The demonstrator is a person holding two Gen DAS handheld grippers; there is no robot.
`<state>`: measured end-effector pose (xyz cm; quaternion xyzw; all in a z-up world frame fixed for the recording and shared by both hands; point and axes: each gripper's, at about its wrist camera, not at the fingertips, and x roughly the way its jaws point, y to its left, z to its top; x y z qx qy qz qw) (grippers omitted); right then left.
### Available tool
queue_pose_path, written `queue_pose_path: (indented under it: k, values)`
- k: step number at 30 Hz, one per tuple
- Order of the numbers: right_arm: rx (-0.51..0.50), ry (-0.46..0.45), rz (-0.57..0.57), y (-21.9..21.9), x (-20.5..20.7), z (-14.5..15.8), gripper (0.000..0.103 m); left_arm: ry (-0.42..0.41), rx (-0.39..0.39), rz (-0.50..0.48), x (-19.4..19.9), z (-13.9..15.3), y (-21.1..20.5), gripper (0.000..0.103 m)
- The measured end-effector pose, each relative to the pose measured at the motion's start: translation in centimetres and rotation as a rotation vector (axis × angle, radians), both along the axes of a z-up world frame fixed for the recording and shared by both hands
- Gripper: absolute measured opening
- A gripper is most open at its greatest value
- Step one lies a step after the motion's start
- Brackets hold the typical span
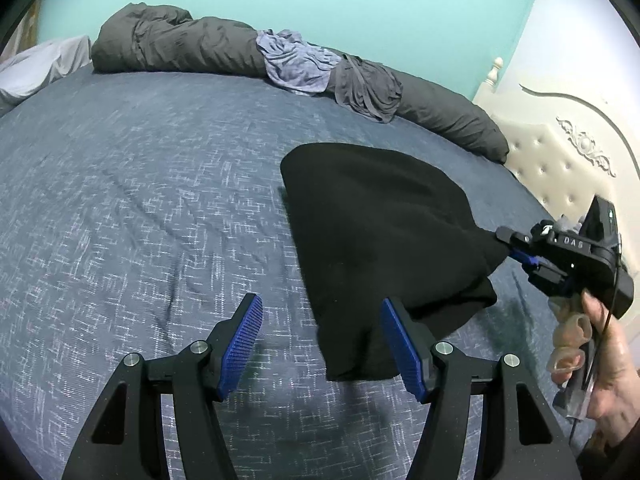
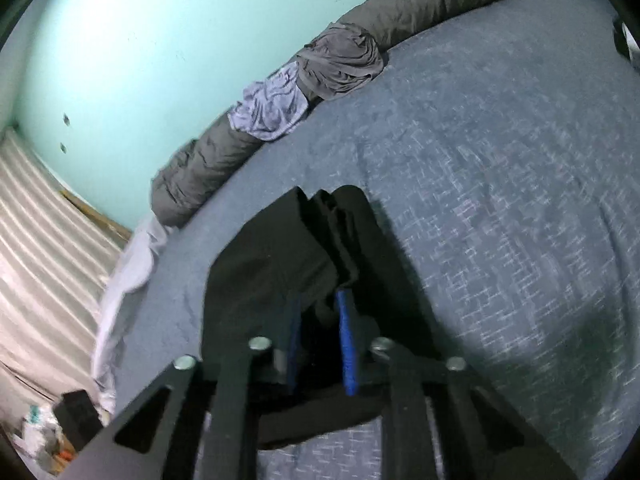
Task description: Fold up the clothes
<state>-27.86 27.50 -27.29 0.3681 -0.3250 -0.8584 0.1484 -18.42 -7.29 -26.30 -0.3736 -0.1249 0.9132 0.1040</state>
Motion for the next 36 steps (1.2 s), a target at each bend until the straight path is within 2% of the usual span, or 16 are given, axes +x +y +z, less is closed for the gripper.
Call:
queue_pose_path:
  k: [6, 9, 11, 15, 16, 17, 18, 22, 25, 26, 27, 30, 32, 36]
  values:
    - [-0.055, -0.06, -0.108, 2.1, 0.8, -3.5, 0.007, -0.003, 0.005, 0.006, 0.1, 0.0, -0.4, 0.066]
    - [-0.047, -0.079, -0.114, 2.0, 0.6, -4.6, 0.007, -0.003, 0.002, 0.004, 0.2, 0.0, -0.4, 0.066]
    - [-0.033, -0.08, -0.092, 1.9, 0.2, -4.3, 0.008, -0.002, 0.005, 0.007, 0.2, 0.1, -0.6, 0.066]
    - [0.049, -0.072, -0.096, 2.2, 0.1, -2.1, 0.02, 0.001, 0.012, 0.014, 0.1, 0.3, -1.0, 0.066]
    - [0.069, -0.075, -0.107, 2.2, 0.0, -1.5, 0.028, 0.001, 0.015, 0.017, 0.1, 0.3, -1.1, 0.066]
    - [0.084, -0.079, -0.116, 2.2, 0.0, -0.8, 0.046, 0.002, 0.016, 0.019, 0.1, 0.3, -1.2, 0.066]
    - [0.089, -0.071, -0.121, 2.1, -0.1, -0.3, 0.049, 0.003, 0.016, 0.021, 0.1, 0.4, -1.2, 0.066]
    - [0.172, 0.046, -0.118, 0.4, 0.3, 2.9, 0.049, 0.002, 0.018, 0.025, 0.0, 0.4, -1.5, 0.066]
    - [0.184, 0.125, -0.029, -2.2, 0.2, 4.0, 0.047, -0.002, 0.028, 0.042, -0.1, 0.5, -2.1, 0.066]
    - [0.199, 0.125, 0.011, -3.2, 0.0, 3.7, 0.038, -0.002, 0.032, 0.049, -0.1, 0.5, -2.4, 0.066]
    - [0.213, 0.117, 0.044, -4.1, -0.2, 3.2, 0.025, -0.002, 0.037, 0.055, -0.2, 0.6, -2.6, 0.066]
    - [0.233, 0.054, 0.078, -5.5, -1.0, 1.0, 0.012, -0.001, 0.042, 0.069, -0.1, 0.7, -3.3, 0.066]
    - [0.241, 0.002, 0.09, -6.3, -1.5, -0.8, 0.01, -0.001, 0.04, 0.072, 0.0, 0.7, -3.7, 0.066]
    - [0.179, 0.009, 0.06, -5.4, -0.8, -1.0, 0.011, -0.001, 0.033, 0.08, 0.4, 0.8, -4.6, 0.066]
